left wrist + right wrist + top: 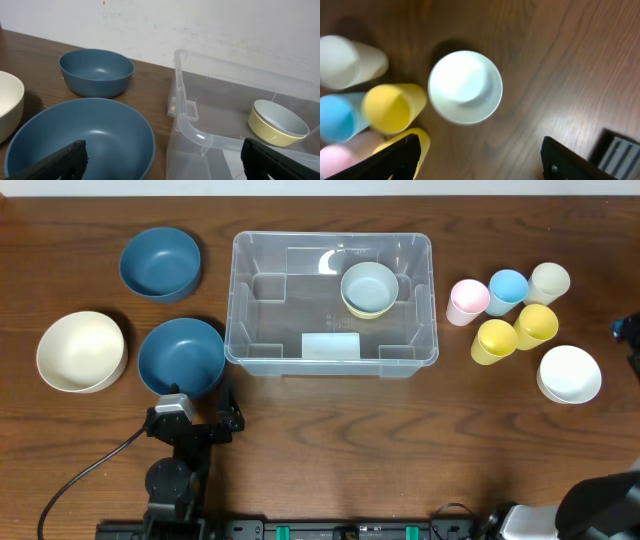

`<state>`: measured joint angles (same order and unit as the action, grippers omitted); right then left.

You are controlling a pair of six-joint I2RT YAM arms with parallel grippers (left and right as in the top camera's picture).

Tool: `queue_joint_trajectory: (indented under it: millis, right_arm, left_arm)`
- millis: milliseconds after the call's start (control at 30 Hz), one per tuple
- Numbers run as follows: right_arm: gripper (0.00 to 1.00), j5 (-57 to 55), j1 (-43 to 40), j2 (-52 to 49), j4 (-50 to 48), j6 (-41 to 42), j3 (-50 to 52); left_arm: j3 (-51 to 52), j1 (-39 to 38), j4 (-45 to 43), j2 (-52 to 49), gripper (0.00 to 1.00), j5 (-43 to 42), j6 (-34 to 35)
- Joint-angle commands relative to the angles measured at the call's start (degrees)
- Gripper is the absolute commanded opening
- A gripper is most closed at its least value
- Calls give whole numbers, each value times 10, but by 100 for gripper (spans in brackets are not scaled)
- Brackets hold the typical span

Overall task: Pack container
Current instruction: 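Withdraw the right gripper and grasp the white bowl's rim, then lift the white bowl into the container onto the stacked bowls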

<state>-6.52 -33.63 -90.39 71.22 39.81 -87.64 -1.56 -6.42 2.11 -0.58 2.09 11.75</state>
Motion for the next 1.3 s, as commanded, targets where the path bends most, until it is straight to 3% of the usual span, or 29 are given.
queue_joint_trajectory:
  millis: [0,400,533,633,900,1267]
  right_arm:
    - [75,23,-16,-7,-39,2,70]
    - [68,38,-17,-85,-192,0,221]
    - [61,41,-16,-118,-216,0,241]
    - [48,45,-16,-137,-226,0,249]
    - [1,46,-16,-145,-229,-10,249]
    - [1,60,-24,-75,-200,-23,224]
  left_arm:
    - [13,4,19,3,98,9,-7]
    - [13,4,19,3,98,9,-7]
    - [13,4,19,3,98,9,-7]
    - [13,4,19,3,98,9,-7]
    - [13,4,19,3,98,9,-7]
    - [13,4,19,3,98,9,-7]
